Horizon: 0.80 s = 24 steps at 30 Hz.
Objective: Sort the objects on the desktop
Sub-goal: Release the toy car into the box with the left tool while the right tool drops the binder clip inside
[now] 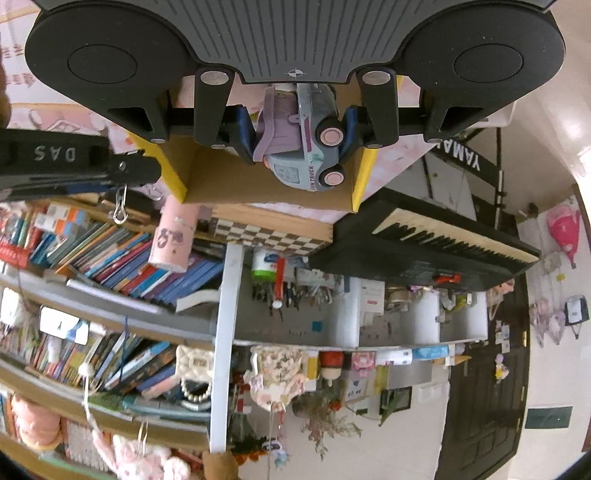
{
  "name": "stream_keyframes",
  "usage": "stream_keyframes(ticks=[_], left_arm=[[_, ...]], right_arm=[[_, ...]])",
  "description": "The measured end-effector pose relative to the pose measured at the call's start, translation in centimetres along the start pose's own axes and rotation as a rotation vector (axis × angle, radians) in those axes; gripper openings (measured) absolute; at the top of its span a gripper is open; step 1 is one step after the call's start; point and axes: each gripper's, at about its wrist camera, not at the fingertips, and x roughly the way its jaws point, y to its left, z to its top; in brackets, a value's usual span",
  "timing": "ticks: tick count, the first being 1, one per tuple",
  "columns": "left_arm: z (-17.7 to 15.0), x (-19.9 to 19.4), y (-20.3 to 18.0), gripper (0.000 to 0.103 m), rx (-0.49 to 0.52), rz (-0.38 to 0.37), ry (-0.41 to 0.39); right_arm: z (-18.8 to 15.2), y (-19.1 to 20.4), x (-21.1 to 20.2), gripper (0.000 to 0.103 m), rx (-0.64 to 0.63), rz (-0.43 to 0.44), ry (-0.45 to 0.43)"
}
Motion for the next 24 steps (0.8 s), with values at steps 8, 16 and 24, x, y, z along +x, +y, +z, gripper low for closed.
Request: stream_keyframes(ticks=[8,16,24], left_arm=[[-0.9,4.0,-0.7,0.043,0.027,0.058,0.089],[-1.4,6.8,-0.7,0.044,0.049,0.11,0.174],[-1.7,8.5,-1.5,0.044,0.118,0.139,0.227]], right_arm=[[0.9,-1.4,3.6,0.039,-0.027,0.036,0.028],[1.7,-1.7,7.6,0.039,-0.067,0.088,0.078],[2.7,-1.9,11.5,0.039,-0.079,0.129,0.113]])
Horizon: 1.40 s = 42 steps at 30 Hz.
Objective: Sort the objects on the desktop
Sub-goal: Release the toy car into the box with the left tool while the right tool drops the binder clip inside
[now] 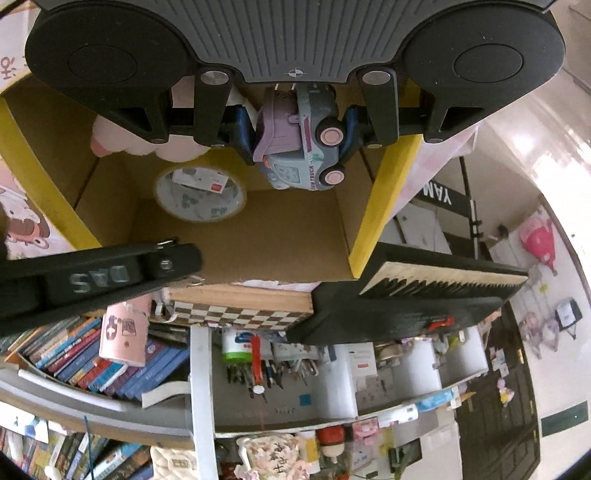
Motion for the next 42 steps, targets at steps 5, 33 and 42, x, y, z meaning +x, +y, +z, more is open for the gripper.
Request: stream_keyframes(ticks=[5,33,42], left_arm=[[0.3,0.4,-0.4,0.066,0.02,0.013,-0.002],[0.0,-2.9,0.1,0.091,0.011,0.008,-0.126],[0.0,-6.0,0.2,0.093,-0.024,-0.017,-0.214]], right_arm=[[0.6,0.1,2.5,0.039,-0.028,0.033,0.072],[0.6,1.9,6.0,0.05,-0.067,0.075,0.289],[0.4,1.6,0.0,0.056,0.047,-0.024,0.123]])
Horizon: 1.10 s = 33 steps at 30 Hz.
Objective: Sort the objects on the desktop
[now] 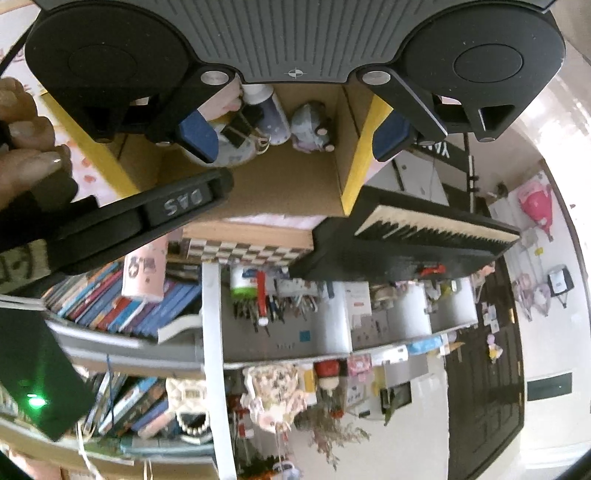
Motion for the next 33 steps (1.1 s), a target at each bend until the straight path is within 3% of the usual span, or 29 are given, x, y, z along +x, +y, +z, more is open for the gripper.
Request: stream_keyframes(ticks=[11,20,33], left_arm=[[0.0,-4.4,0.1,0.1,-0.033,-0.067,-0.076],[-1.6,-7.5,0.8,0.1,-0.033,-0.116,-0.089],[-5.4,-11.7,2.0,0.103,-0.047,-0.134,-0.073]], right_arm=[[-2.7,0.3,-8.5,0.071,0.08,-0.166,-0.232],[-7.0,1.0,-12.2,0.073,0.153,-0.294,-0.281],[-14.6,4.2,-15.8,0.097,0.198,-0.489,-0.305]])
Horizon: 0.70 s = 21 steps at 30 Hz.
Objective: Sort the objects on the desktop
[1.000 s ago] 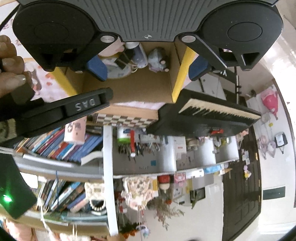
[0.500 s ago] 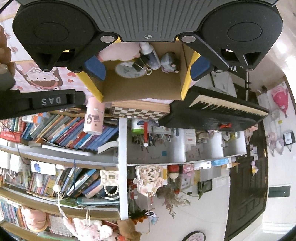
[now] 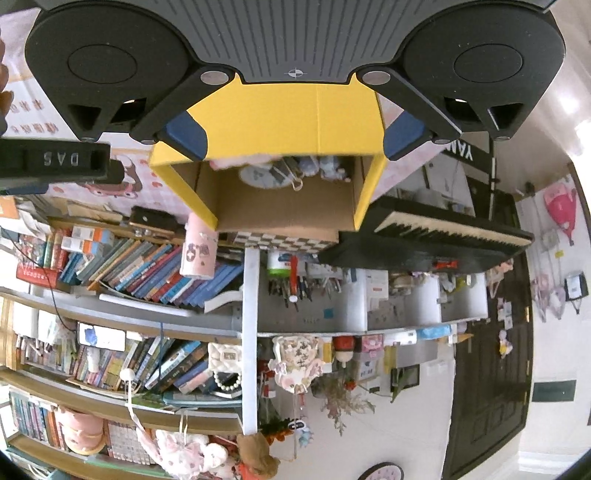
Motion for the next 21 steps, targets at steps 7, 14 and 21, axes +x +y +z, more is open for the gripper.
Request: stream_keyframes(ticks=[7,14,21], left_arm=[[-1.9,-2.0,-0.2,0.103,0.0,-0.016,0.023],[-4.0,-3.4,-1.4,0.103,0.017,-0.047,0.069],[-4.8,-4.1,-2.9,0.103,0.046,-0.122,0.095]], right_arm=[[-3.5,0.5,-2.5,0.103,-0.024,-0.046,0.038],[-5.9,0.0,-5.3,0.103,0.01,-0.049,0.073],[-8.3,-1.5,-7.4,0.103,0.043,-0.126,0.106]])
